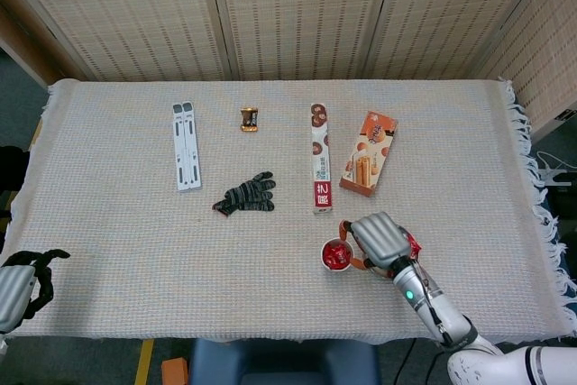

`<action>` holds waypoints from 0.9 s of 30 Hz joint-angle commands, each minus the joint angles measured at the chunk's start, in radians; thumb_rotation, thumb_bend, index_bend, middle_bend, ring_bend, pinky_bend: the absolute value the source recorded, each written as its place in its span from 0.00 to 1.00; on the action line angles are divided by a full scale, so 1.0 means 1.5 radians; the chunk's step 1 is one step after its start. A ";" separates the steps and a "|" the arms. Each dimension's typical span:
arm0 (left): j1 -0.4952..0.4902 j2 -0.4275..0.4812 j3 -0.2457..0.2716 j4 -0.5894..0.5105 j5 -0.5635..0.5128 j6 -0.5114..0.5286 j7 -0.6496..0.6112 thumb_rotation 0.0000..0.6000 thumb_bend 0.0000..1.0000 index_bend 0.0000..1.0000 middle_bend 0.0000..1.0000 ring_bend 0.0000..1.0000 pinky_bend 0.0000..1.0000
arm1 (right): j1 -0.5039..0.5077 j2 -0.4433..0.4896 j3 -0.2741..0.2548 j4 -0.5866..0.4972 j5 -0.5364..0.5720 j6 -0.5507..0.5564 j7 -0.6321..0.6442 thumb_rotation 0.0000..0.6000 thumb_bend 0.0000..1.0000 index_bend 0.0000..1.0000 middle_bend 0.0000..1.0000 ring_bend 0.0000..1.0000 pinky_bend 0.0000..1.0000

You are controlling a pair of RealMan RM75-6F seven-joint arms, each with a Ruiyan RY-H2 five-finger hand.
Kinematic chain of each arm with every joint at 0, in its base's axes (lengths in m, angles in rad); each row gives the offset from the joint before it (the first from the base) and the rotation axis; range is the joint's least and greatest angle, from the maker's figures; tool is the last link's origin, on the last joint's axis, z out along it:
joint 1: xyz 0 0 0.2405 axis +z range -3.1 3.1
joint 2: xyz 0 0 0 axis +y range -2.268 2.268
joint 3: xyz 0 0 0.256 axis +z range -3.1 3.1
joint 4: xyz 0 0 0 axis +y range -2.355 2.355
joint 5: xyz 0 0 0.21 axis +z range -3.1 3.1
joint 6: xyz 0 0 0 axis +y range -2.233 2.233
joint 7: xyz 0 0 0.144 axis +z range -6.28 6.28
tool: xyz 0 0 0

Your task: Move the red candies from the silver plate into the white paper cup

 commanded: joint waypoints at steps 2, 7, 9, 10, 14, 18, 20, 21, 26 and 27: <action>0.000 0.000 0.000 0.000 0.000 0.000 0.000 1.00 0.64 0.31 0.41 0.31 0.25 | -0.004 0.003 0.000 -0.002 -0.009 0.006 0.007 1.00 0.09 0.46 0.77 0.82 1.00; 0.000 0.000 0.000 0.000 0.001 0.001 -0.001 1.00 0.64 0.31 0.41 0.31 0.25 | -0.013 0.005 0.000 -0.002 -0.023 0.021 0.014 1.00 0.09 0.46 0.77 0.82 1.00; 0.000 0.001 0.000 0.000 0.001 0.002 -0.002 1.00 0.64 0.31 0.41 0.31 0.25 | -0.022 0.007 -0.004 0.000 -0.037 0.038 0.014 1.00 0.09 0.46 0.77 0.81 1.00; 0.000 0.001 0.000 0.001 0.001 0.002 -0.003 1.00 0.64 0.31 0.41 0.31 0.25 | -0.027 0.009 -0.006 0.001 -0.043 0.047 0.012 1.00 0.09 0.46 0.77 0.80 1.00; -0.001 0.001 -0.003 0.003 -0.005 -0.002 -0.007 1.00 0.64 0.31 0.41 0.31 0.25 | -0.055 0.022 -0.016 0.001 -0.060 0.101 -0.014 1.00 0.09 0.49 0.77 0.71 1.00; -0.002 0.001 -0.004 0.004 -0.008 -0.004 -0.007 1.00 0.64 0.31 0.41 0.31 0.25 | -0.088 0.016 -0.020 0.017 -0.082 0.170 -0.044 1.00 0.09 0.52 0.72 0.64 1.00; -0.002 0.000 -0.003 0.004 -0.007 -0.003 -0.006 1.00 0.64 0.31 0.41 0.31 0.25 | -0.102 0.009 -0.021 0.028 -0.092 0.198 -0.058 1.00 0.09 0.52 0.68 0.60 0.98; -0.002 0.000 -0.003 0.003 -0.006 -0.004 -0.005 1.00 0.64 0.31 0.41 0.31 0.25 | -0.110 0.003 -0.022 0.037 -0.100 0.214 -0.066 1.00 0.09 0.52 0.66 0.58 0.95; -0.002 -0.001 -0.003 0.003 -0.007 -0.004 -0.002 1.00 0.64 0.31 0.41 0.31 0.25 | -0.122 -0.007 -0.025 0.054 -0.113 0.234 -0.076 1.00 0.07 0.49 0.57 0.47 0.87; -0.002 -0.001 -0.003 0.003 -0.007 -0.005 -0.001 1.00 0.64 0.31 0.41 0.31 0.25 | -0.126 -0.009 -0.026 0.060 -0.117 0.239 -0.079 1.00 0.07 0.47 0.53 0.42 0.83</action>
